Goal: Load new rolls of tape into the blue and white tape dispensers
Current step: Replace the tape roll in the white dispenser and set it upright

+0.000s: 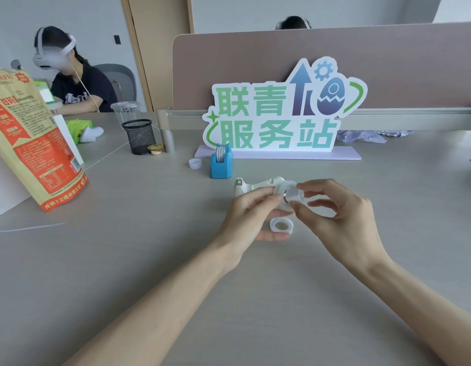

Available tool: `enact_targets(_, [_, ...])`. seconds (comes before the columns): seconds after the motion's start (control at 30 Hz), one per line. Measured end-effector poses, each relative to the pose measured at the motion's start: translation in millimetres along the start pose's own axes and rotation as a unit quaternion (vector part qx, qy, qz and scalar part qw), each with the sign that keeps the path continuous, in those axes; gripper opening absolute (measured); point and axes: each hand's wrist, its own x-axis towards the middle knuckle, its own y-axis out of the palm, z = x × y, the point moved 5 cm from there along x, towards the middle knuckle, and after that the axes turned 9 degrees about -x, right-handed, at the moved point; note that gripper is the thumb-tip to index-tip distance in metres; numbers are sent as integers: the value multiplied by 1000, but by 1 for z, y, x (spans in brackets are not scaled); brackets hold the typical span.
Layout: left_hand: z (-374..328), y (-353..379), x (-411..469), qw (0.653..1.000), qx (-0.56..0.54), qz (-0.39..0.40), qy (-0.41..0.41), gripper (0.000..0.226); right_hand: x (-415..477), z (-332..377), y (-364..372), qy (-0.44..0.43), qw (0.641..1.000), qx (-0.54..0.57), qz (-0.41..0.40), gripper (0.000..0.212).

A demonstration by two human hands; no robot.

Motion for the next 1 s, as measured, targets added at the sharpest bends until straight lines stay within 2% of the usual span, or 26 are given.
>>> enact_targets(0.27, [-1, 1, 0, 998, 44, 11, 45, 22, 2, 4, -3, 2, 1000, 1, -21, 16])
enact_targets(1.0, [-2, -1, -3, 991, 95, 16, 90, 22, 7, -1, -1, 66, 997, 36, 18, 9])
